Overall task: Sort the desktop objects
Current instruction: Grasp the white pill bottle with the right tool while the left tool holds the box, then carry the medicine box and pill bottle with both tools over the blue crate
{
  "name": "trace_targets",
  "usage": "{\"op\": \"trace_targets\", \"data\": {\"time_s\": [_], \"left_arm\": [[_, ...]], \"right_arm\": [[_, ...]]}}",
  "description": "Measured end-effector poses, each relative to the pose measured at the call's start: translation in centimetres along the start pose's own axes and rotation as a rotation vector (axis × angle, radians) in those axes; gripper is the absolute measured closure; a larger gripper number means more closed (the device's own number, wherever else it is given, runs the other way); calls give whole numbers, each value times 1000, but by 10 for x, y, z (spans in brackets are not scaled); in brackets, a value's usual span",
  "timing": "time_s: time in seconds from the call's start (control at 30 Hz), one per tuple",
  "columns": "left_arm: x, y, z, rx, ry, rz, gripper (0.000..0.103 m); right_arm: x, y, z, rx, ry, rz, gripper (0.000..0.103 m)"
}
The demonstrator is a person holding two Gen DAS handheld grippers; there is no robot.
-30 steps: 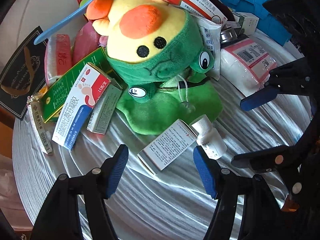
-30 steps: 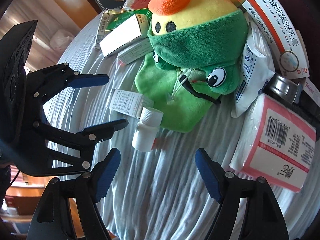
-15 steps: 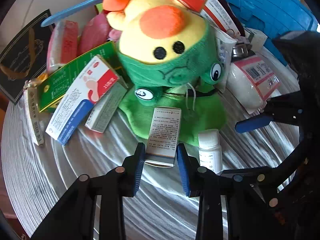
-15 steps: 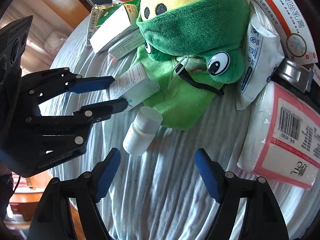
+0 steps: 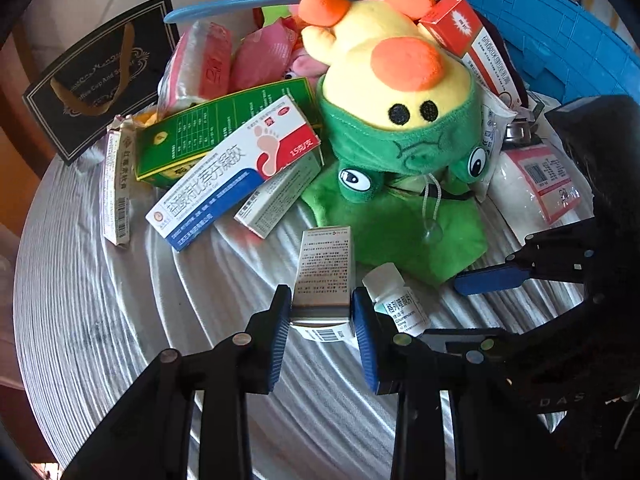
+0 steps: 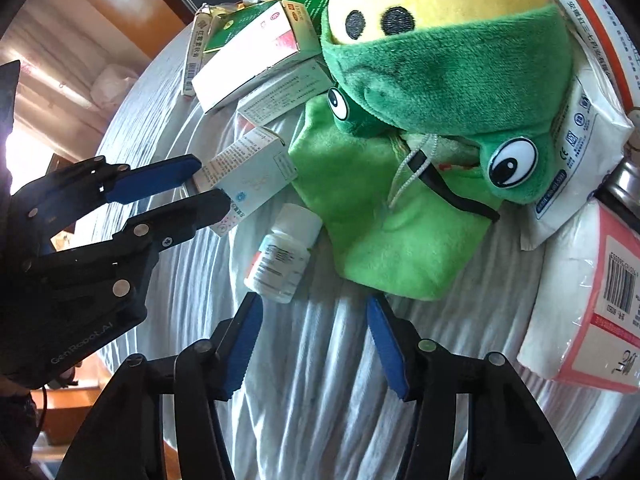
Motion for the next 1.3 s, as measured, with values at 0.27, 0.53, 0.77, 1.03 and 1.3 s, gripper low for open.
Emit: {"op": "trace_targets", "data": {"time_s": [0.27,0.53,0.77,1.03,1.3], "left_arm": [[-19,-16,-14,22,-51,67,72],[-30,-16,-29,23,-77,95,72],[-20,-29,-42,31,-86,106,72],[-8,-35,-42,29,-111,139,73],[-2,-45,-41,42,-161,169,73]], "right_arm": [[-25,7,11,19,-17,33,52],[-32,27,17,21,-46,-15,69],[-35,25,15,18,-95,-8,73],[-34,8,11,13,-117,23,75],[-25,-5,10,18,-124,40,76]]}}
Point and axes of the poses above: each gripper's, at about its wrist camera, not at the fingertips, and y roughly the way its jaws point, x to its right, z to its top, the point moved 3 cm from there along y, roughly the way its jaws point, and after that the axes turned 14 degrees about x, right-handed, at the moved point
